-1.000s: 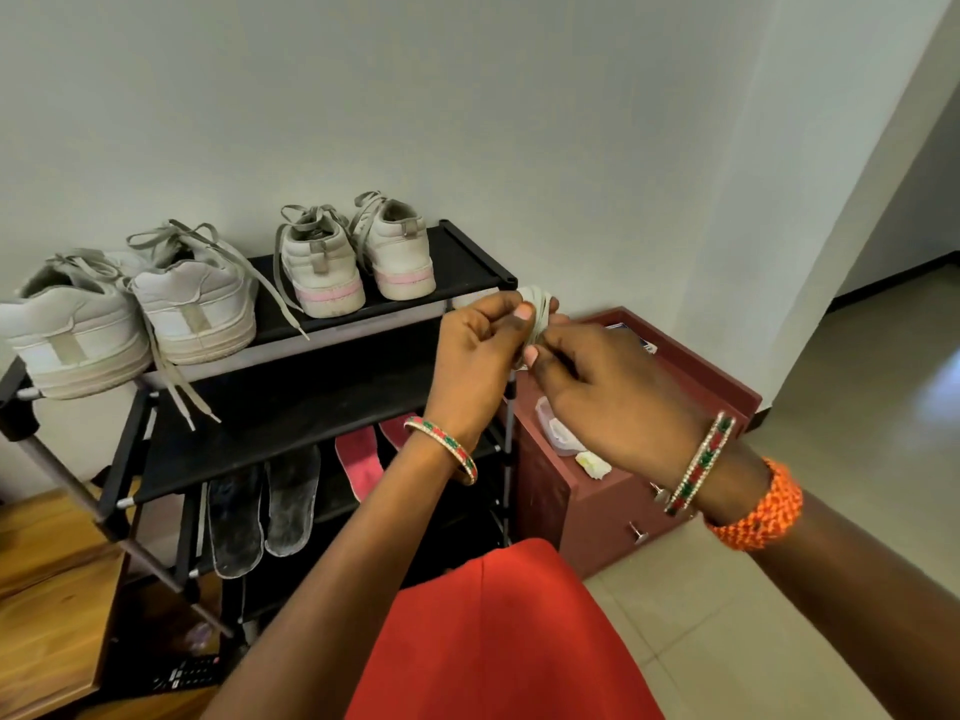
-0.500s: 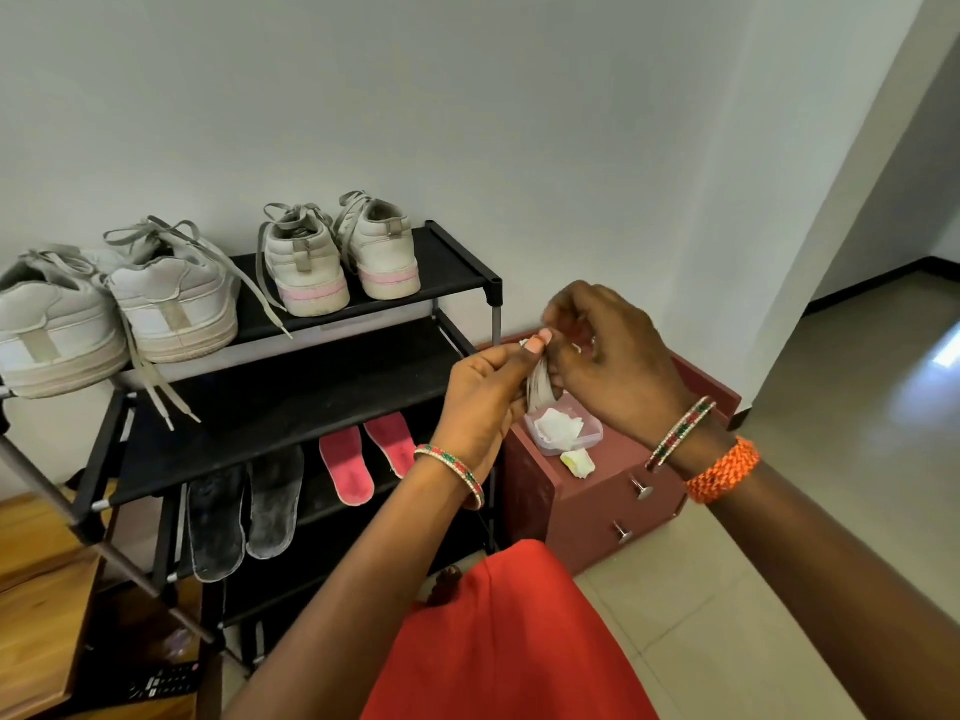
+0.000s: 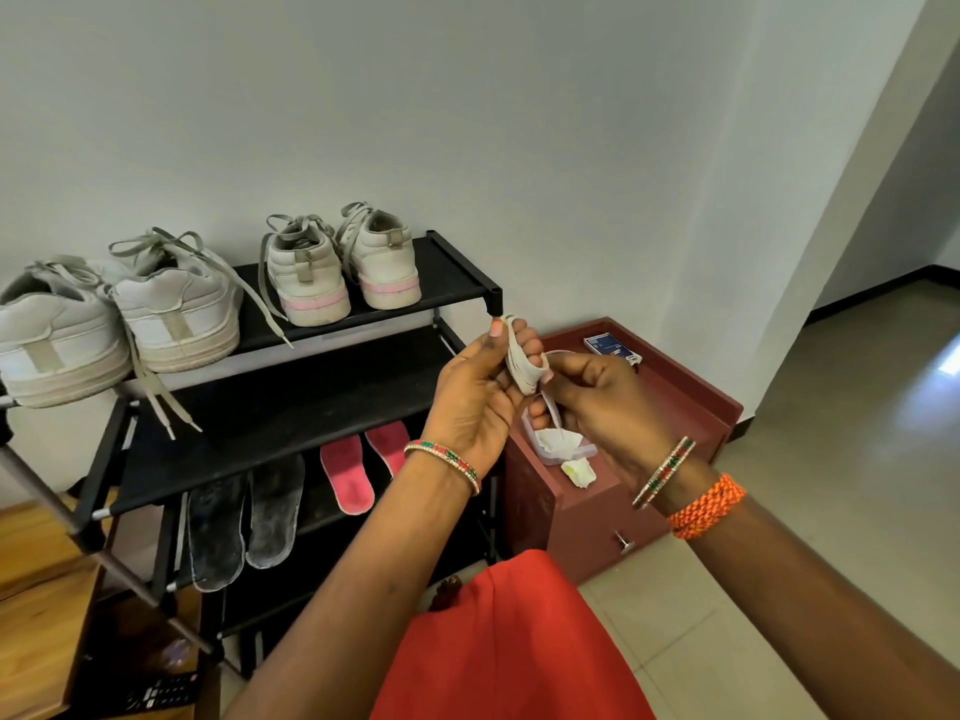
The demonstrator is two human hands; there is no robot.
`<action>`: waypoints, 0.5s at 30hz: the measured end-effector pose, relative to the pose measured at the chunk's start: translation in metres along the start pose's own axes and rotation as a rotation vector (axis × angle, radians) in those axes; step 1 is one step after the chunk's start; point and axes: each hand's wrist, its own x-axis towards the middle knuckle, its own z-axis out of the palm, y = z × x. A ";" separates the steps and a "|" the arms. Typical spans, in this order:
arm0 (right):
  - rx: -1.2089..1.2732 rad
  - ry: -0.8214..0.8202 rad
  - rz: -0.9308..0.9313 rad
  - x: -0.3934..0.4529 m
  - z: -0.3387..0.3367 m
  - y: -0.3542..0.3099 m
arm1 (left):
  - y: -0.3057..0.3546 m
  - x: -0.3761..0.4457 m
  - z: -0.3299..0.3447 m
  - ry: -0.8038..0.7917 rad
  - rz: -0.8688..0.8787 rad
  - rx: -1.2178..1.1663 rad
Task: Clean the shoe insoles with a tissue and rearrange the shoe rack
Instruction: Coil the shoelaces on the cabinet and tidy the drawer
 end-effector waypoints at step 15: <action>-0.419 0.063 -0.098 -0.004 0.012 -0.005 | -0.020 -0.005 0.003 0.331 0.157 -0.074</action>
